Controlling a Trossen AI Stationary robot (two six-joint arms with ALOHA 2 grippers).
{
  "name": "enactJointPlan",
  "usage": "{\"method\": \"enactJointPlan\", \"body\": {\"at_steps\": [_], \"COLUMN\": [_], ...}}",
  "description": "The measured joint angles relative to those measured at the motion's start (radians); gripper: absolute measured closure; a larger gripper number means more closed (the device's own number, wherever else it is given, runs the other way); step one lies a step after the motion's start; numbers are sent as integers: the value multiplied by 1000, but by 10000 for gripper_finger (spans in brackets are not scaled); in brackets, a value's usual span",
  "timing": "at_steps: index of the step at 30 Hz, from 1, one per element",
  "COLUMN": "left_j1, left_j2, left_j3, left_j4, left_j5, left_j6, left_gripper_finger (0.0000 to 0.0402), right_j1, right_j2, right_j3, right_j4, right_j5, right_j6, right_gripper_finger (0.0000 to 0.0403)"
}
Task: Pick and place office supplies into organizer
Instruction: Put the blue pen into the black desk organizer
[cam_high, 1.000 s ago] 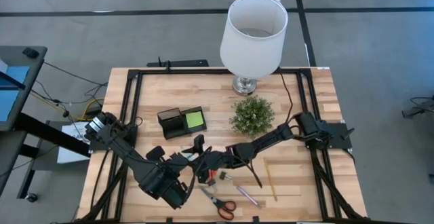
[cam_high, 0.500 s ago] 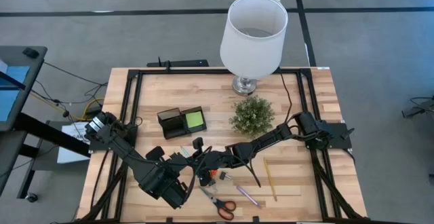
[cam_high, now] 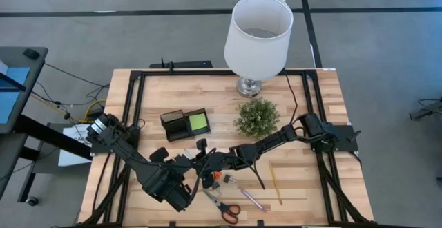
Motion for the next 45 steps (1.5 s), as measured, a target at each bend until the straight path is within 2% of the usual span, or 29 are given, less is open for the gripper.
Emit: {"method": "enactJointPlan", "body": {"at_steps": [4,8,15,19,22,25,28,32,37,39,45], "left_j1": [6,21,29,22,5,-8,-12,-25,-39,-41,-41], "left_j2": [2,-1,-86,-180,-262,-342,-412,-490,-539,-548,-547], "left_j3": [0,-1,-1,-1,-1,-1,-1,-1,-1,-1,-11], "left_j4": [0,0,0,-2,-1,-2,-2,-2,-2,-2,-2], "left_j5": [-10,-85,-372,-465,-524,-593,-604,-687,-832,-845,-815], "left_j6": [-4,-49,33,80,164,224,274,342,406,422,457], "left_gripper_finger": [277,261,291,315,332,344,352,356,356,356,357], "right_j1": [-5,-24,-107,-146,-179,-226,-278,-341,-378,-382,-384], "right_j2": [-1,-1,-3,-3,-6,-14,-14,20,179,246,432], "right_j3": [0,0,0,0,0,0,6,107,306,388,572], "right_j4": [2,12,28,43,175,399,587,546,477,436,367], "right_j5": [1,4,-7,-12,-37,-142,-216,-275,-297,-297,-200], "right_j6": [15,85,245,271,277,312,369,378,414,432,412], "right_gripper_finger": [380,380,380,380,380,380,378,378,378,378,378]}}
